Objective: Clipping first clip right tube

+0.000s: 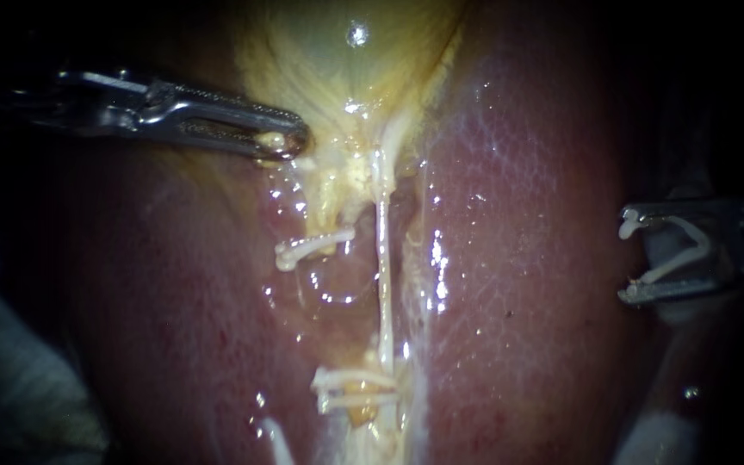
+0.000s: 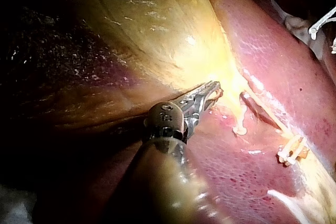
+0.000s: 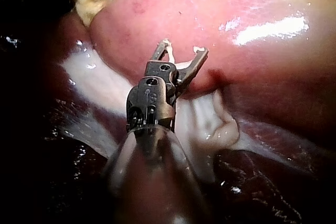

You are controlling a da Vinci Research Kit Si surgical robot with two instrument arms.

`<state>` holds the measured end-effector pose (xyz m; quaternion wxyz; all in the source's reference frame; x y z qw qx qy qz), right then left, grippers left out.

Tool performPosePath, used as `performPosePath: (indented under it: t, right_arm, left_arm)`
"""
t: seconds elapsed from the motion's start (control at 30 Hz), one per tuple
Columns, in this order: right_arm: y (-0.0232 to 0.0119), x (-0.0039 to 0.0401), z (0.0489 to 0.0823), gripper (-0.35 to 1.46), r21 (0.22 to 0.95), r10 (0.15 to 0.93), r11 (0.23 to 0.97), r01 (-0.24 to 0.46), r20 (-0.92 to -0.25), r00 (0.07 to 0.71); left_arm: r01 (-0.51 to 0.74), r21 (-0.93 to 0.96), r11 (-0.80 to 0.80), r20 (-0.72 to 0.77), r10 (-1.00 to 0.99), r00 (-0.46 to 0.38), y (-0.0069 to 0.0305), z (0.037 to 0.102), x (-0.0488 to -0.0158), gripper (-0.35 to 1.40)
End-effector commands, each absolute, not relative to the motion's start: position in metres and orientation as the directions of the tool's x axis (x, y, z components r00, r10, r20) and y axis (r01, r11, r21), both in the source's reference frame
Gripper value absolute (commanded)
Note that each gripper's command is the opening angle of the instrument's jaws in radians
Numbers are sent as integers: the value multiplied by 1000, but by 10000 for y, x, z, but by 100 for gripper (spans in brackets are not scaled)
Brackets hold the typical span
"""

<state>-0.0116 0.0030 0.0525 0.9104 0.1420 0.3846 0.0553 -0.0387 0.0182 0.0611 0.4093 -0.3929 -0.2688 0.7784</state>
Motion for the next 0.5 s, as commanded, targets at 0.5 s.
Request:
performPosePath:
  t: [0.5]
  right_arm:
    - [31, -116, 525, 50, 299, 205, 954, 15, -687, 697]
  left_arm:
    - [-474, -722, -504, -390, 862, -323, 216, 549, -306, -35]
